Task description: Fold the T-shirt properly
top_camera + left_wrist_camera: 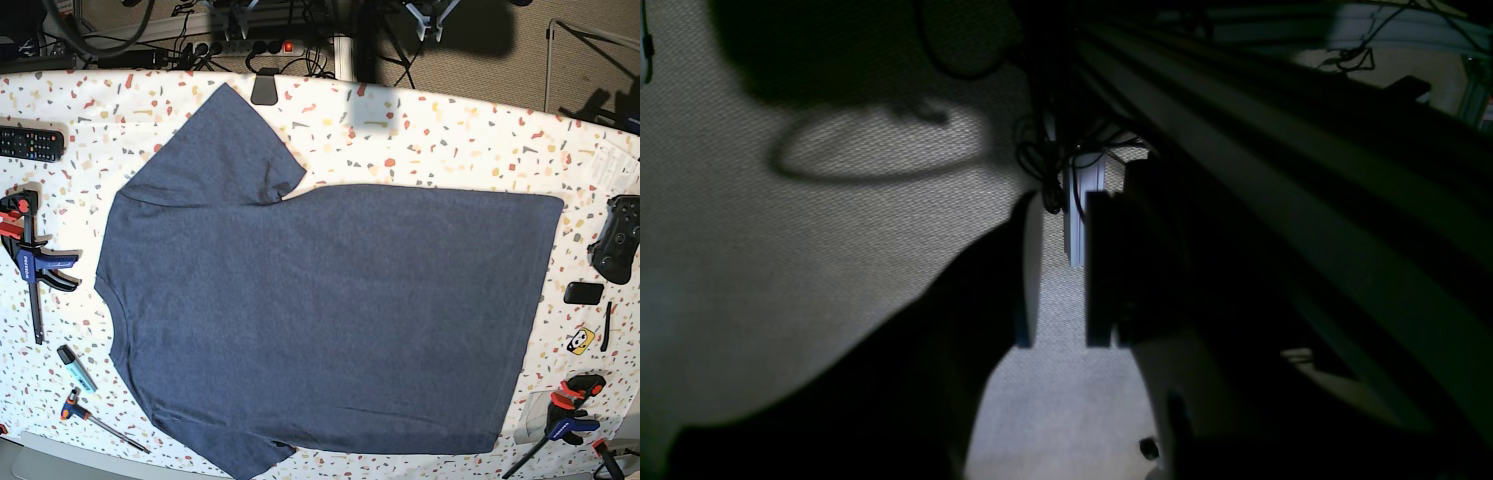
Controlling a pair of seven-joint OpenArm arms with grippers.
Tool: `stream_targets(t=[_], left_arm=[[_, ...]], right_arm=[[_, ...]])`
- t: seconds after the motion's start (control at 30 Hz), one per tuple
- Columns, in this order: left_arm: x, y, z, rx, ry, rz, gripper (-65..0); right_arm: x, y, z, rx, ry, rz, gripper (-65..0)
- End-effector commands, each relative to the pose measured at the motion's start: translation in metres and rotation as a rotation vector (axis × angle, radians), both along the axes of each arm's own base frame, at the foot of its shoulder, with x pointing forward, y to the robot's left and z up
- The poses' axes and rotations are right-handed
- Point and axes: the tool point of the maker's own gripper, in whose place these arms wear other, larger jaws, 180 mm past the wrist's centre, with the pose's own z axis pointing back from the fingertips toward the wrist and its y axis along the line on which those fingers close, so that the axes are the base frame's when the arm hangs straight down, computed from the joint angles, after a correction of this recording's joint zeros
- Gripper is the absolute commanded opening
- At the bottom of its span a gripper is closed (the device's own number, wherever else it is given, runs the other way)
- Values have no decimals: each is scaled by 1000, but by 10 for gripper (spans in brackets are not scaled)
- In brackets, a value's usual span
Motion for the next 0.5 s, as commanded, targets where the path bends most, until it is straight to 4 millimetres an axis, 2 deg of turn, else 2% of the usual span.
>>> stream_targets(t=[0.0, 0.47], left_arm=[[-1, -2, 0, -9, -2, -3, -534], [-2, -2, 0, -8, -1, -3, -534]], right_arm=[[3, -2, 0, 1, -11, -3, -498], [3, -4, 1, 0, -24, -3, -498]])
